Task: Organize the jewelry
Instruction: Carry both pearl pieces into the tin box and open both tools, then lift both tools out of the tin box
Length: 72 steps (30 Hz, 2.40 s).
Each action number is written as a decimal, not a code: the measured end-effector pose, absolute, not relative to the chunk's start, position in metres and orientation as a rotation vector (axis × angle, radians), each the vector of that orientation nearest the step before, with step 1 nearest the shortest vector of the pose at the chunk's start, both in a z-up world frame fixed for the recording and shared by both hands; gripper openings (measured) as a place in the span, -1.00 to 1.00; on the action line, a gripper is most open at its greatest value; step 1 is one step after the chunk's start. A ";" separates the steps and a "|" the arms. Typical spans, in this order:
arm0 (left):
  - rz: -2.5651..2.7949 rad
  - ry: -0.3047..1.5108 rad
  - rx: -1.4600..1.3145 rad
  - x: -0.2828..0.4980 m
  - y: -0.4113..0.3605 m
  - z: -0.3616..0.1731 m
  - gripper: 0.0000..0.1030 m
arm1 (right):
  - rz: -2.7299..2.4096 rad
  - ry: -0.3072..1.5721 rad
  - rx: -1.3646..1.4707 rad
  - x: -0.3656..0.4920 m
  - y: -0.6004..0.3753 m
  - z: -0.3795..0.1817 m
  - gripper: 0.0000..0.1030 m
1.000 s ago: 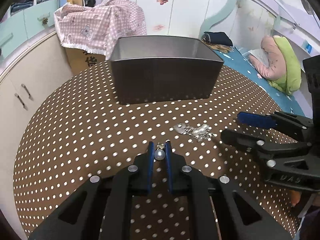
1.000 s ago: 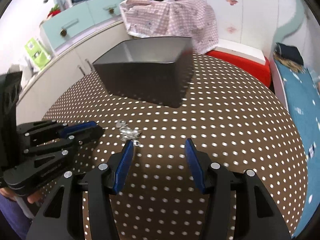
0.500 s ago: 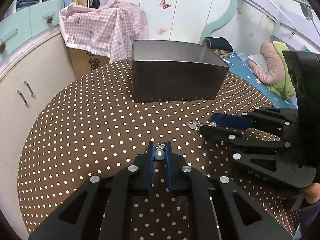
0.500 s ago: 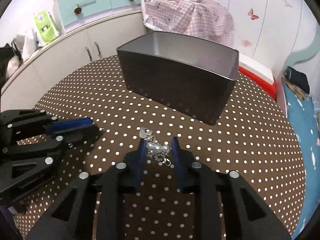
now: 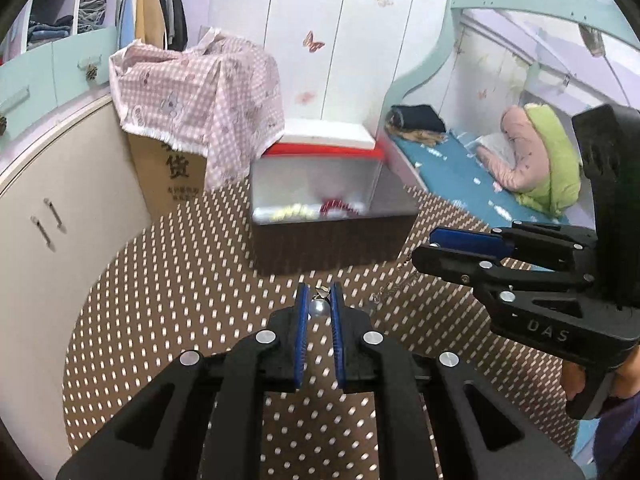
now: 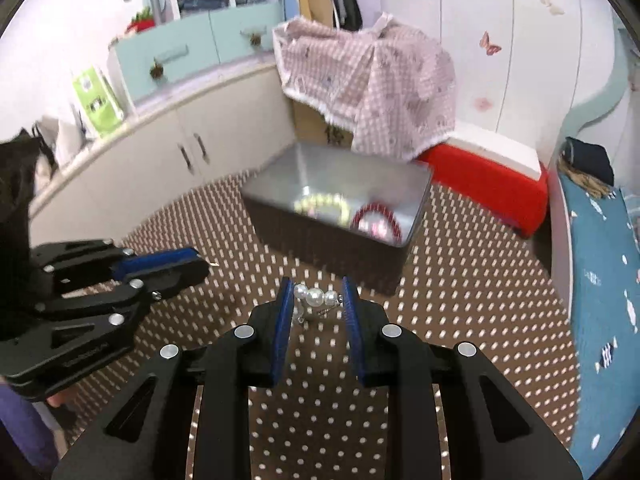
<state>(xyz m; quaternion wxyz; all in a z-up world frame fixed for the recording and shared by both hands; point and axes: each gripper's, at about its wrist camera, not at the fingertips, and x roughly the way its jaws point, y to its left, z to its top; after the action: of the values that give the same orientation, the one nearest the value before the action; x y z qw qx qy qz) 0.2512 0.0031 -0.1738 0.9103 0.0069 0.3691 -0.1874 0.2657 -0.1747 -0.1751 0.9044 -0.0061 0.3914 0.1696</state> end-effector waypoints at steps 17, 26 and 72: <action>-0.435 0.752 -0.030 0.322 -0.018 -0.118 -0.82 | 0.336 0.687 -0.001 0.309 -0.186 -0.095 -0.51; -0.409 0.848 -0.040 0.363 -0.019 -0.150 -0.82 | 0.309 0.722 0.021 0.340 -0.193 -0.116 -0.51; -0.336 0.873 -0.045 0.356 -0.012 -0.158 -0.14 | 0.306 0.803 0.053 0.350 -0.184 -0.153 -0.48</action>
<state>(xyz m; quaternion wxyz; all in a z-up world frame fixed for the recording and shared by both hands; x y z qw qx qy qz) 0.3561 -0.0122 -0.1581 0.8923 -0.0215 0.4209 -0.1621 0.3500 -0.1844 -0.1531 0.9088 0.0256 0.3891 0.1483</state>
